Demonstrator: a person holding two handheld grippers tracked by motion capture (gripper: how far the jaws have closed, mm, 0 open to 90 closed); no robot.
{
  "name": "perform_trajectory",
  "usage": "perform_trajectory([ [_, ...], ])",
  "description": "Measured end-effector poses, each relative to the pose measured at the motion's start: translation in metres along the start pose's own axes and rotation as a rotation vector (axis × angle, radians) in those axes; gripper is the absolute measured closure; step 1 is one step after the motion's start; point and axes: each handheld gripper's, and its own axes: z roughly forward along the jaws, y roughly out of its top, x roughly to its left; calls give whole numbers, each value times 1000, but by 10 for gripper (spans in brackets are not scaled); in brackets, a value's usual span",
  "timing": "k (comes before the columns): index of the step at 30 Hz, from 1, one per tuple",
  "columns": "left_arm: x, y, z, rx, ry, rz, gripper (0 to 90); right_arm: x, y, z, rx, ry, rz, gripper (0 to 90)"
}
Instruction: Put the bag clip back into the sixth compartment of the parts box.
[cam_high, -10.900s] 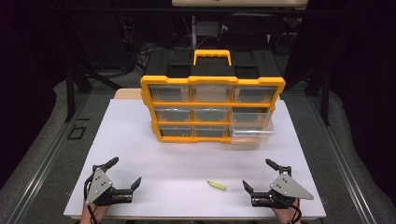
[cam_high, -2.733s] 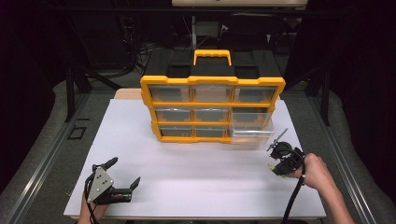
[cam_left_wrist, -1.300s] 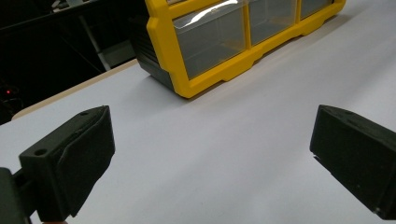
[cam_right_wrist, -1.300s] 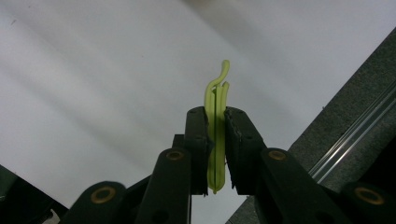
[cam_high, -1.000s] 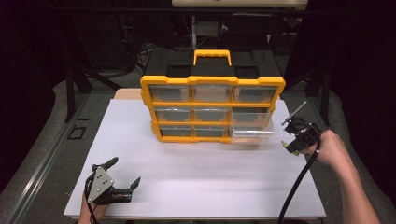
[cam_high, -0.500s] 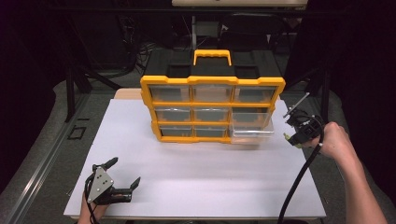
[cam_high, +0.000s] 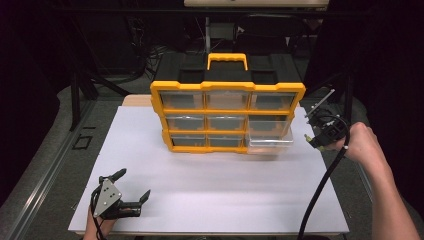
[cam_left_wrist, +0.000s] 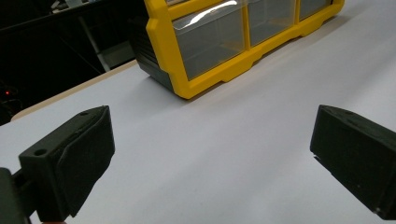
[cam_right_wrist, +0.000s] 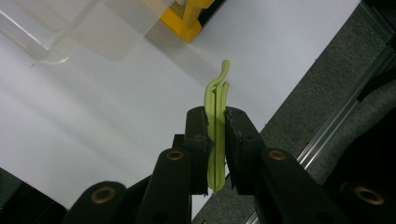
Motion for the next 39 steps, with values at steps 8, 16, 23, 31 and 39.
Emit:
perform_trajectory([
  [8,0,0,0,-3,-2,-2,0,0,6,-11,-12,-15,-12,802],
  [16,0,0,0,-4,-2,-2,0,3,12,-22,-28,-24,-18,802],
  [23,0,0,0,-5,-3,-2,0,6,17,-31,-39,-32,-25,802],
  [31,0,0,0,-9,-5,-1,0,15,30,-43,-55,-39,-46,802],
  [39,0,0,0,-9,-4,-1,0,23,44,-52,-88,-38,-90,802],
])
